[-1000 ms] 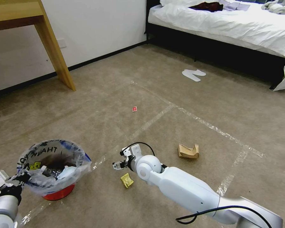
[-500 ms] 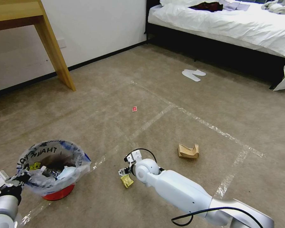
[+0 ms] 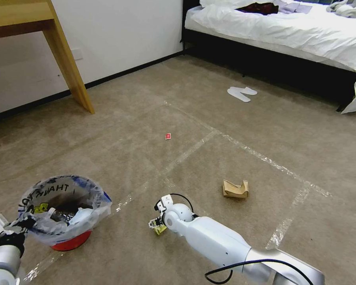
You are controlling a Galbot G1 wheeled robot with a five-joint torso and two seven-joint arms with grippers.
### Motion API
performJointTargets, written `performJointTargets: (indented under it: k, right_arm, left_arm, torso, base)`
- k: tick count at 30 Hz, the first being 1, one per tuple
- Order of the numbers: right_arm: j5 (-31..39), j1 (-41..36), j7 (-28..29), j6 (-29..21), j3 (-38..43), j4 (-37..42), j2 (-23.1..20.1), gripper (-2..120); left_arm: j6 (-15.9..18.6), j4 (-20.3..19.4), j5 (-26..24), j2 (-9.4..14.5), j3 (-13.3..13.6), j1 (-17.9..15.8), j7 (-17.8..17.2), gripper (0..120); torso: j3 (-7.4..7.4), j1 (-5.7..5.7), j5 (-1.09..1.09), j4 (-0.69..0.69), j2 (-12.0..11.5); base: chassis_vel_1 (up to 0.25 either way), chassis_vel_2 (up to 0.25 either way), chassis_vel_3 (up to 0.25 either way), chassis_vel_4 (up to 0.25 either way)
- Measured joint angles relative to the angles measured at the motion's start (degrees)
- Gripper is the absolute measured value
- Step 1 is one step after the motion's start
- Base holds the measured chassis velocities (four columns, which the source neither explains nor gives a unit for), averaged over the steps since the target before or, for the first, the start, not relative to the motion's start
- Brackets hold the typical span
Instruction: Pick up the trash bin and place the garbage on the floor into it.
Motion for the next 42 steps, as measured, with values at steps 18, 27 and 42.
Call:
performJointTargets:
  k: [18,27,42]
  right_arm:
    - [-1.3,-0.1,-0.8,-0.2,-0.6,-2.7,1.9,99]
    - [-2.2,0.0,-1.6,0.4,-0.7,-3.7,2.5,74]
    - [-2.4,0.3,-1.7,0.8,-0.3,-3.3,1.6,35]
  left_arm:
    - [-0.3,-0.4,-0.4,0.1,0.0,0.0,-0.1,5]
    - [-0.7,-0.5,-0.5,0.1,-0.2,0.2,-0.1,5]
    - [-0.8,-0.2,-0.2,0.0,0.3,-0.4,-0.1,5]
  torso:
    - [0.0,0.0,0.0,0.0,0.0]
    - [0.0,0.0,0.0,0.0,0.0]
    - [0.0,0.0,0.01,0.0,0.0]
  base:
    - [0.0,0.0,0.0,0.0]
    - [0.0,0.0,0.0,0.0]
    - [0.0,0.0,0.0,0.0]
